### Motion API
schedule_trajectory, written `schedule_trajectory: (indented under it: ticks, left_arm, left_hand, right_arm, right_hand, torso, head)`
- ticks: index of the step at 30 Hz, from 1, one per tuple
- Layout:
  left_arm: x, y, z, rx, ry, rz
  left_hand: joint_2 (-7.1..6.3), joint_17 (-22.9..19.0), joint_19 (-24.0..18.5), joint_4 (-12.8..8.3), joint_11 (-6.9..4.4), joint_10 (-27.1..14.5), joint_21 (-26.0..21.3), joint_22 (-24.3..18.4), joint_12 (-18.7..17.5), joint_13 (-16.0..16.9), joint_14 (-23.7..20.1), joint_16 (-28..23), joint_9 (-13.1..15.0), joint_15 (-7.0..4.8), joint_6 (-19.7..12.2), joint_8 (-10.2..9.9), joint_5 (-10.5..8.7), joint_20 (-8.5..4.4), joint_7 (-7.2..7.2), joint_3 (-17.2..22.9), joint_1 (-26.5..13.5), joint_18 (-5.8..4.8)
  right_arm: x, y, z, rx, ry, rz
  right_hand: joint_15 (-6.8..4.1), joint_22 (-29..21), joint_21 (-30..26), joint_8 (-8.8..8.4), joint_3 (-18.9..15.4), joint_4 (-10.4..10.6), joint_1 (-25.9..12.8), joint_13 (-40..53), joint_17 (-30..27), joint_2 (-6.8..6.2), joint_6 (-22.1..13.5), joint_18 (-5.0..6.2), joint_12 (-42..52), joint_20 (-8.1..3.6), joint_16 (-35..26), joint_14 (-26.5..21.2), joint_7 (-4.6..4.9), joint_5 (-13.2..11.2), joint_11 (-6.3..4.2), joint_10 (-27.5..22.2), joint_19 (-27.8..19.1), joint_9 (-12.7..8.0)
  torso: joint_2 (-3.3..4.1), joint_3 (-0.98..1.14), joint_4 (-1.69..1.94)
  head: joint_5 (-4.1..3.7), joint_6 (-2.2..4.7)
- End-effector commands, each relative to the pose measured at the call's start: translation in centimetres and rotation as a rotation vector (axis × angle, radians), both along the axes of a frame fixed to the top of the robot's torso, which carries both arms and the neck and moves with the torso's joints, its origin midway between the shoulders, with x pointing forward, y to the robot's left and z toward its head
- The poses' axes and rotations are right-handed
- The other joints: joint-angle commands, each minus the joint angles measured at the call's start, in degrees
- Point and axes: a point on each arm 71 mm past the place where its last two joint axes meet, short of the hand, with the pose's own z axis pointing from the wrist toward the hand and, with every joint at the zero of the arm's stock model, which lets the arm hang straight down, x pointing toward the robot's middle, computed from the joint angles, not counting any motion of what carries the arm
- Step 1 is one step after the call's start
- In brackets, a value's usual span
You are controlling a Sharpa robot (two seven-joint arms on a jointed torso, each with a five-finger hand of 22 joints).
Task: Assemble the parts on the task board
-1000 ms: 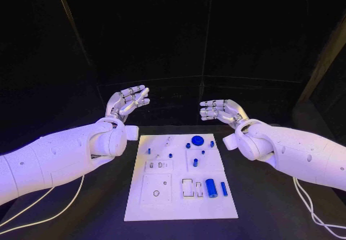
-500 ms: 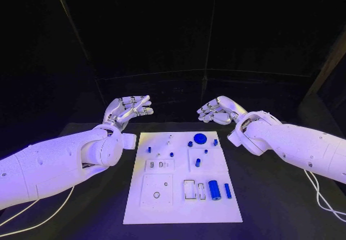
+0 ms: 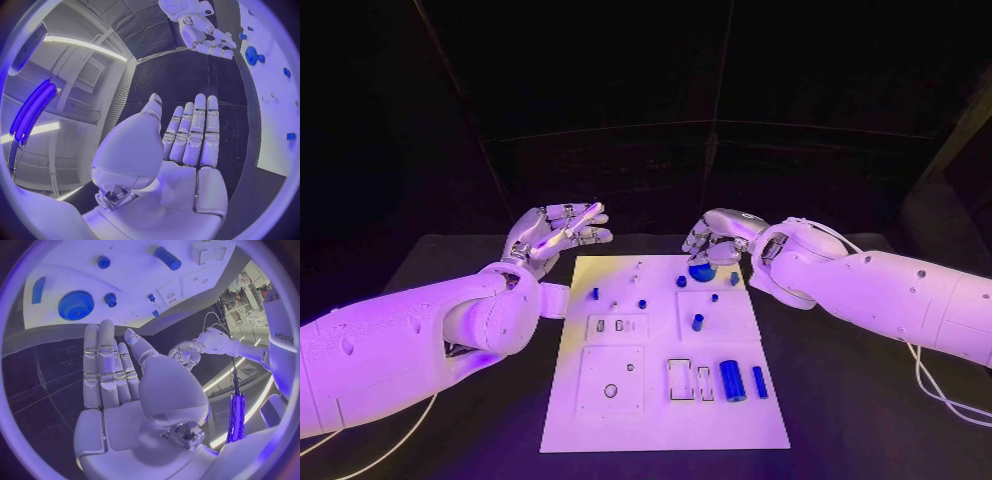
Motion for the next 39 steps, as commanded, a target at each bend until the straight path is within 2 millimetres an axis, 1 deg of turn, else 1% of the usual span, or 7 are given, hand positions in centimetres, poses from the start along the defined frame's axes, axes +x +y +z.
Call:
schedule_trajectory:
  ticks: [1, 6, 13, 16, 20, 33, 39]
  left_arm:
    - [-0.3, -0.5, 0.2, -0.009, -0.006, -0.041]
    - [-0.5, -0.8, 0.3, -0.013, -0.001, -0.054]
    - [-0.6, -0.8, 0.3, -0.013, 0.0, -0.055]
    - [-0.7, -0.9, 0.3, -0.014, 0.001, -0.057]
    - [-0.7, -0.9, 0.3, -0.015, 0.002, -0.059]
    - [-0.6, -0.6, 0.3, -0.011, 0.005, -0.053]
    - [-0.6, -0.6, 0.3, -0.011, 0.006, -0.053]
  left_hand:
    - [0.28, 0.1, 0.5, -0.4, 0.06, 0.4, -0.2, -0.1, -0.3, 0.1, 0.5, -0.4, -0.1, 0.04, 0.3, -0.3, -0.05, 0.08, 0.07, 0.0, 0.1, 0.84]
    - [0.29, 0.1, 0.6, -0.5, 0.12, 0.4, -0.3, -0.2, -0.5, 0.1, 0.4, -0.5, -0.1, 0.07, 0.2, -0.4, -0.06, 0.07, 0.18, -0.1, 0.1, 0.81]
    - [0.28, 0.1, 0.6, -0.5, 0.17, 0.3, -0.3, -0.2, -0.6, 0.0, 0.4, -0.6, -0.1, 0.1, 0.2, -0.5, -0.06, 0.07, 0.25, -0.2, 0.1, 0.79]
    - [0.28, 0.2, 0.7, -0.6, 0.21, 0.3, -0.4, -0.2, -0.7, 0.0, 0.4, -0.7, -0.1, 0.12, 0.2, -0.6, -0.06, 0.08, 0.3, -0.2, 0.1, 0.78]
    - [0.29, 0.2, 0.7, -0.6, 0.28, 0.2, -0.5, -0.3, -0.9, 0.0, 0.3, -0.8, -0.1, 0.16, 0.1, -0.7, -0.06, 0.09, 0.39, -0.3, 0.1, 0.76]
    - [0.32, 0.3, 0.7, -0.7, 0.35, 0.2, -0.6, -0.4, -1.0, 0.0, 0.3, -0.9, -0.2, 0.21, 0.0, -0.8, -0.06, 0.11, 0.49, -0.4, 0.0, 0.75]
    - [0.32, 0.3, 0.7, -0.7, 0.35, 0.2, -0.6, -0.4, -1.0, 0.0, 0.3, -0.9, -0.2, 0.21, 0.0, -0.8, -0.06, 0.11, 0.49, -0.4, 0.0, 0.75]
  right_arm:
    - [0.1, 0.3, -0.2, -0.151, -0.025, 0.003]
    - [0.0, 0.9, -0.4, -0.197, -0.029, 0.013]
    - [-0.2, 1.6, -0.5, -0.231, -0.022, 0.033]
    - [-0.2, 1.8, -0.6, -0.242, -0.019, 0.038]
    - [-0.1, 2.0, -0.7, -0.253, -0.012, 0.041]
    - [0.1, 2.4, -0.9, -0.27, 0.005, 0.049]
    - [0.3, 2.5, -1.1, -0.281, 0.017, 0.048]
  right_hand:
    - [0.0, 1.3, 2.1, -0.47, 0.8, 0.1, -0.3, 0.0, 2.8, -0.3, 0.0, 1.1, -0.3, 0.0, 3.7, 2.7, -0.22, -0.2, -0.01, -0.6, 0.2, -0.1]
    - [0.26, 3.7, 5.2, -0.57, 1.3, 0.2, -0.9, 0.0, 6.6, -1.02, -0.8, 1.02, -0.3, 0.24, 8.1, 2.1, -0.05, -0.4, 0.17, -2.9, 0.0, -0.1]
    - [0.33, 14.2, 13.6, -0.51, 1.5, 0.5, -0.9, 0.2, 10.5, -1.23, -1.8, -0.35, 0.1, 0.45, 13.3, 1.7, -0.21, -0.5, 0.21, -4.0, 3.4, -0.1]
    - [0.38, 18.8, 17.1, -0.51, 1.7, 0.5, -0.9, 0.2, 15.1, -1.26, -2.2, -0.97, 0.2, 0.52, 18.2, 1.5, -0.3, -0.4, 0.19, -4.2, 4.8, -0.1]
    - [0.47, 22.9, 20.2, -0.52, 2.0, 0.5, -0.8, 0.2, 19.7, -1.27, -2.7, -1.54, 0.3, 0.62, 23.1, 1.3, -0.33, -0.3, 0.19, -4.3, 6.0, -0.1]
    - [0.46, 30.4, 25.6, -0.36, 3.6, 0.5, -0.7, 0.2, 27.4, -0.5, -2.4, -2.61, 0.7, 0.72, 31.2, 1.4, -0.33, -0.2, 0.1, -3.2, 8.7, 0.0]
    - [0.47, 31.5, 26.6, -0.34, 4.6, 0.5, -0.7, 0.1, 29.0, -0.09, -2.0, -2.75, 0.6, 0.74, 33.0, 1.3, -0.28, -0.3, 0.08, -2.8, 8.9, 0.0]
  torso:
    - [1.16, -0.11, 0.23]
    - [1.92, -0.15, 0.25]
    - [2.27, -0.16, 0.3]
    - [2.49, -0.17, 0.3]
    - [2.51, -0.17, 0.38]
    - [2.57, -0.2, 0.31]
    - [2.62, -0.22, 0.24]
  head:
    - [0.0, 0.14]
    - [-0.2, 0.08]
    - [-0.37, -0.39]
    - [-0.25, -0.26]
    - [-0.31, -0.69]
    - [-0.08, -1.12]
    - [0.08, -1.26]
